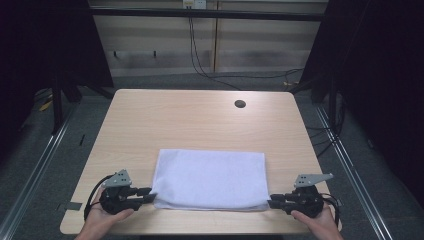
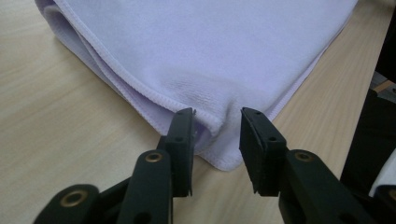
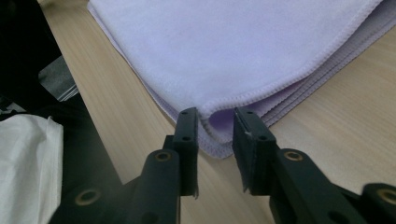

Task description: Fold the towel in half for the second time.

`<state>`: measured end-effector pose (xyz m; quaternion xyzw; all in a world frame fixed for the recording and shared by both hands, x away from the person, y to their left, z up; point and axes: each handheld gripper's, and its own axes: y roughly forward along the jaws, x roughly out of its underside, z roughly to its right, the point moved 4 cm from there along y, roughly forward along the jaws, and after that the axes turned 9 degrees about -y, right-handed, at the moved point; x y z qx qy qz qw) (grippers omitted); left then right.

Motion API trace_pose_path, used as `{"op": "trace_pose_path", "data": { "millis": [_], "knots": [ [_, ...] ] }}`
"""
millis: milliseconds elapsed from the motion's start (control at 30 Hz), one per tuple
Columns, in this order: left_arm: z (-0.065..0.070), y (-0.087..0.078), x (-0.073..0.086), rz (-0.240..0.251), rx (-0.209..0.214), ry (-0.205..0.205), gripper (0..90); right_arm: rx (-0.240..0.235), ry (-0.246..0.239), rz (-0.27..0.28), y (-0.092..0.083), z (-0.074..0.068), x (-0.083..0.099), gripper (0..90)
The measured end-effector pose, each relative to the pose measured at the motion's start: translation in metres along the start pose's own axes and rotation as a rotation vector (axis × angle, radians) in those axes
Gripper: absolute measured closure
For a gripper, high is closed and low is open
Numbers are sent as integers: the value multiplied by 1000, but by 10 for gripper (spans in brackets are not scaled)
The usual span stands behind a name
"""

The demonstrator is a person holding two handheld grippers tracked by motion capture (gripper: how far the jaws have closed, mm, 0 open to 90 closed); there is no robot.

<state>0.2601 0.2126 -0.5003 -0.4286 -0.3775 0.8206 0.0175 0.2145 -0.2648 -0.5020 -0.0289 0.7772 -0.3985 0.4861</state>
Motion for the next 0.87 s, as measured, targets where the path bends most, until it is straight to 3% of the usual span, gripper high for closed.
{"op": "trace_pose_path", "data": {
  "millis": [100, 200, 267, 367, 467, 533, 600, 667, 733, 800, 867],
  "knots": [
    [2, -4, -5, 33, 4, -2, 557, 1, 4, 10, -2, -1, 0, 677],
    [-3, -12, -22, 86, 0, 11, 424, 7, 1, 38, -5, -1, -5, 677],
    [-13, -14, -35, 101, -75, -12, 381, 20, 2, 61, -6, 1, -9, 660],
    [-28, -11, -46, 117, -100, -55, 346, 63, 15, 101, -8, 7, -20, 635],
    [-48, -5, -51, 117, -151, -100, 320, 99, 9, 129, -11, 18, -35, 630],
    [-59, -2, -52, 121, -181, -136, 320, 162, 3, 135, -16, 26, -41, 608],
    [-68, -2, -50, 149, -196, -166, 315, 157, 77, 208, -20, 37, -44, 583],
    [-75, -6, -47, 147, -233, -182, 305, 227, 108, 237, -19, 49, -42, 546],
    [-79, -11, -46, 179, -252, -195, 278, 329, 92, 224, -15, 58, -35, 507],
    [-84, -15, -48, 207, -303, -192, 250, 383, 84, 202, -12, 63, -30, 458],
    [-90, -17, -48, 230, -288, -243, 208, 421, 93, 212, -15, 68, -28, 403]
  ]
}}
